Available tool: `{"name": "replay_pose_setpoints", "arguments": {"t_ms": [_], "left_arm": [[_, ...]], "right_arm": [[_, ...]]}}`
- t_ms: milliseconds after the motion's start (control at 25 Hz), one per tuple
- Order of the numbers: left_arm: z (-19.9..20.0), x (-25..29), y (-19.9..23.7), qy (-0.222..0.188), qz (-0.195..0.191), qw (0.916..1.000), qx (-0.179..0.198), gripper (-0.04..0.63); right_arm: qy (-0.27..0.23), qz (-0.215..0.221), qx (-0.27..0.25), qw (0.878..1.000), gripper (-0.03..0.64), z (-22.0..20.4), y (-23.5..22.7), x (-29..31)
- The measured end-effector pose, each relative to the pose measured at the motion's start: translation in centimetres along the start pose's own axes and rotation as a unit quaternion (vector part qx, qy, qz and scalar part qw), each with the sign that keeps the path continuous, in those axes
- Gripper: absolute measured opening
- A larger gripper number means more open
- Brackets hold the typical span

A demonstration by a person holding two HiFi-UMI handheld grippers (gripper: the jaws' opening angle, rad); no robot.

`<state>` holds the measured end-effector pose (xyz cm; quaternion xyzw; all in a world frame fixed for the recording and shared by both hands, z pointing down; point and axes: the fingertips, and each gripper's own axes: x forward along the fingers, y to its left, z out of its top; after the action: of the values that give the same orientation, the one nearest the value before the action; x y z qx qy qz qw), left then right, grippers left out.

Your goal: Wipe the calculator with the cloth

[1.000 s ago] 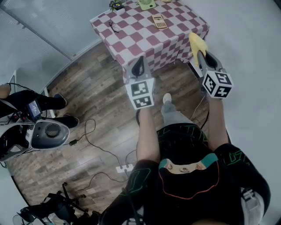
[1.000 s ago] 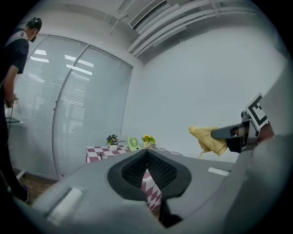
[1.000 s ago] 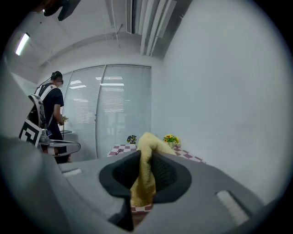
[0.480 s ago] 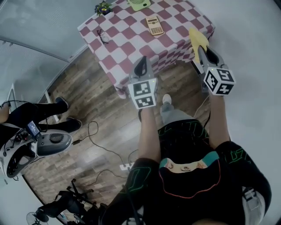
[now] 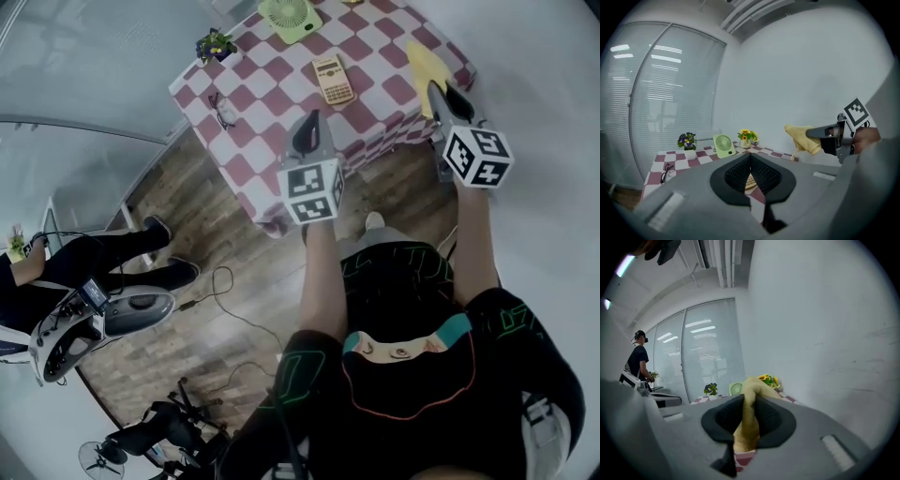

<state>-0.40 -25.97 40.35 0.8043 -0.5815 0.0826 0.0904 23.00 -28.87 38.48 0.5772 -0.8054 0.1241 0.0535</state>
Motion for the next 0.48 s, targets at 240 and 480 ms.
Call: {"name": "replay_pose_setpoints", "arguments": {"t_ms": [240,480], "left_arm": [[2.7,1.2,2.9,0.003,0.022,0.9997,-0.006,0.009],[0.4,1.9,3.2,0.025,0.029,0.9992,-0.014,0.010]], "right_arm": [[0.003,0.040,-0.012,0.999,0.066,2.9,2.1,4.9],[0.013,0.053,-0.022,0.998,0.066,1.4,2.0,6.3]]}}
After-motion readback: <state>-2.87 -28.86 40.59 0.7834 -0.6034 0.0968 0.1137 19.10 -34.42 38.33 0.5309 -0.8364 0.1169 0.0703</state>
